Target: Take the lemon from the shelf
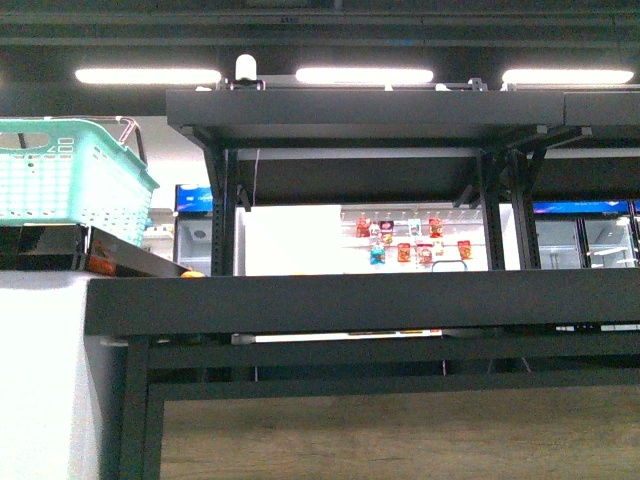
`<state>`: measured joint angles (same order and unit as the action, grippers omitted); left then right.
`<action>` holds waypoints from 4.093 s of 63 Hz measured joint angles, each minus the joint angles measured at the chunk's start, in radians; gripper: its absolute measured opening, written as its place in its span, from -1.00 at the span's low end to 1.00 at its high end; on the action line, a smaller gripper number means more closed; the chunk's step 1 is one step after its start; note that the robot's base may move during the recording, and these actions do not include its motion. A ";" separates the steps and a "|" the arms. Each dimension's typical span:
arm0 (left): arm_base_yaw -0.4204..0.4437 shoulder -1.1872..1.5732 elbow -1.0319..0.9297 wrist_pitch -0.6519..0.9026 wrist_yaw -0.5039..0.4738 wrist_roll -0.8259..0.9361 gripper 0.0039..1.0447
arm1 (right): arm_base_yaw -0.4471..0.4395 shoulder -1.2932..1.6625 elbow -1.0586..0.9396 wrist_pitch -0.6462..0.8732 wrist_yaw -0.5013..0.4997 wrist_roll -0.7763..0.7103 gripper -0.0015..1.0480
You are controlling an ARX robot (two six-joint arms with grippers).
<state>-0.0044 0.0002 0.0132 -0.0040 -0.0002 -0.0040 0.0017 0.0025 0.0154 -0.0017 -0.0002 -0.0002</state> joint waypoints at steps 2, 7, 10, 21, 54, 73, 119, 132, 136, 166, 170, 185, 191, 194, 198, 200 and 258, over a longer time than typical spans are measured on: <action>0.000 0.000 0.000 0.000 0.000 0.000 0.85 | 0.000 0.000 0.000 0.000 0.000 0.000 0.86; 0.000 0.000 0.000 0.000 0.000 0.000 0.85 | 0.000 0.000 0.000 0.000 0.000 0.000 0.86; 0.000 0.000 0.000 0.000 0.000 0.000 0.85 | 0.000 0.000 0.000 0.000 0.000 0.000 0.86; 0.000 0.000 0.000 0.000 0.000 0.000 0.85 | 0.000 0.000 0.000 0.000 0.000 0.000 0.86; 0.000 0.000 0.000 0.000 0.000 0.000 0.85 | 0.000 0.000 0.000 0.000 0.000 0.000 0.86; 0.000 0.000 0.000 0.000 0.000 0.000 0.85 | 0.000 0.000 0.000 0.000 0.000 0.000 0.86; 0.000 0.000 0.000 0.000 0.000 0.000 0.85 | 0.000 0.000 0.000 0.000 0.000 0.000 0.86; 0.000 0.000 0.000 0.000 0.000 0.000 0.85 | 0.000 0.000 0.000 0.000 0.000 0.000 0.86; 0.000 0.000 0.000 0.000 0.000 0.000 0.85 | 0.000 0.000 0.000 0.000 0.000 0.000 0.86; 0.000 0.000 0.000 0.000 0.000 0.000 0.85 | 0.000 0.000 0.000 0.000 0.000 0.000 0.86; 0.000 0.000 0.000 0.000 0.000 0.000 0.85 | 0.000 0.000 0.000 0.000 0.000 0.000 0.86; 0.000 0.000 0.000 0.000 0.001 0.000 0.85 | 0.000 0.000 0.000 0.000 0.000 0.000 0.86; 0.000 0.000 0.000 0.000 0.000 0.000 0.85 | 0.000 -0.001 0.000 0.000 0.000 0.000 0.86; 0.000 0.000 0.000 0.000 0.000 0.000 0.85 | 0.000 0.000 0.000 0.000 0.000 0.000 0.86; 0.000 0.000 0.000 0.000 0.000 0.000 0.85 | 0.000 0.000 0.000 0.000 0.001 0.000 0.86; 0.000 0.000 0.000 0.000 0.000 0.000 0.85 | 0.000 0.000 0.000 0.000 -0.001 0.000 0.86; 0.000 0.002 0.000 0.000 0.000 0.000 0.85 | 0.000 0.001 0.000 0.000 0.002 0.000 0.86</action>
<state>-0.0040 0.0017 0.0132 -0.0040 -0.0002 -0.0040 0.0017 0.0036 0.0154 -0.0017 0.0017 -0.0002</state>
